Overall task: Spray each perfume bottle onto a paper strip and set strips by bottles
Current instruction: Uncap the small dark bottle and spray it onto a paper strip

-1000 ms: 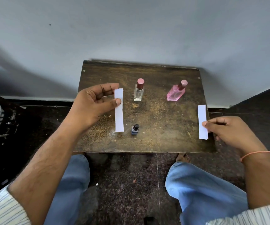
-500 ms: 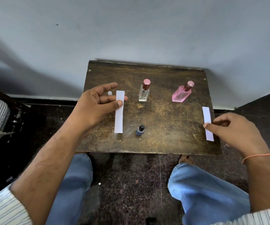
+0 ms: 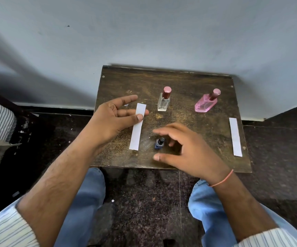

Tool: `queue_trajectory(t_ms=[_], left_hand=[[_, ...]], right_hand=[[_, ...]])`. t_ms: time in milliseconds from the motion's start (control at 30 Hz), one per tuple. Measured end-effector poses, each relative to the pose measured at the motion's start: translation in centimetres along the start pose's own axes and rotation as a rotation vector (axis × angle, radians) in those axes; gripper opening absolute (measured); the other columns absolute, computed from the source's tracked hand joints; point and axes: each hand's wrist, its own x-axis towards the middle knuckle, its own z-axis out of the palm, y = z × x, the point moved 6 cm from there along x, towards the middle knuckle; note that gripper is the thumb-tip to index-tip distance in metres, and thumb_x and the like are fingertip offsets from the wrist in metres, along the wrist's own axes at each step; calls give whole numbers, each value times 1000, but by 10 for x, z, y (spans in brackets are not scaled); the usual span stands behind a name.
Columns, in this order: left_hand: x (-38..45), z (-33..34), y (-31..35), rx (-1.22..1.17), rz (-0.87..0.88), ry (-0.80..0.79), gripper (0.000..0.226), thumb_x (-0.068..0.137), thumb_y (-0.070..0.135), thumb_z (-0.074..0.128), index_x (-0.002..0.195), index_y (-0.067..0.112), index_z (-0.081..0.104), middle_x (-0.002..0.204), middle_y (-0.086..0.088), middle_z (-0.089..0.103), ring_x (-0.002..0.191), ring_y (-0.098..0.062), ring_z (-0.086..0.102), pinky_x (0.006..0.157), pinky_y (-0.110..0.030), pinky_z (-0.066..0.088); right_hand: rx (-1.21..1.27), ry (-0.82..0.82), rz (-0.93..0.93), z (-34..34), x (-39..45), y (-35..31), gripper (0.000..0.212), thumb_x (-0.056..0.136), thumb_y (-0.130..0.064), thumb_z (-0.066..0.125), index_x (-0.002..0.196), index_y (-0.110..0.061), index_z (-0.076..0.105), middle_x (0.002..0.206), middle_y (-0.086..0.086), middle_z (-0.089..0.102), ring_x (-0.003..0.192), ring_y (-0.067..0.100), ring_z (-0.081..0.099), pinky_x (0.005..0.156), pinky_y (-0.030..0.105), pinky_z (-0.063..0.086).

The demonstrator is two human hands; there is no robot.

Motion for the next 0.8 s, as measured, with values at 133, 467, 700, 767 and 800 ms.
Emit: queue_trajectory(t_ms=[133,467,700,767,800], left_hand=[[-2,2,0,7,3,-24,70,82,5,82,147,17,60,112,-9,85,111,-15,79,100,-28,59],[-6,23,-5,53,51,-96,75,70,5,91,140,22,68,113,2,80,84,-10,77,86,-21,62],[-9,35,-3,70,107,-195,74,71,7,90,140,22,68,129,-5,78,97,-23,77,96,-32,64],[-9,36,-5,75,105,-207,75,72,4,90,141,21,67,128,-6,78,98,-25,77,96,-33,65],[-9,37,-5,79,103,-214,74,74,0,89,142,20,66,128,-7,78,98,-25,77,96,-33,65]], right_hand=[[-28,27,-59,9,6,-3,33,99,-58,67,128,-42,71,129,-23,62,113,3,65,94,35,57],[666,181,235,10,8,3,8,111,-28,60,109,-25,67,90,-8,63,81,9,67,62,45,66],[812,263,231,4,9,4,5,102,-29,75,99,-27,78,80,-17,67,73,5,58,65,39,50],[823,257,206,2,8,3,4,100,-27,78,96,-26,79,84,-17,71,76,2,61,67,31,50],[808,255,193,2,9,3,4,100,-24,78,95,-25,79,85,-17,73,77,0,63,69,25,50]])
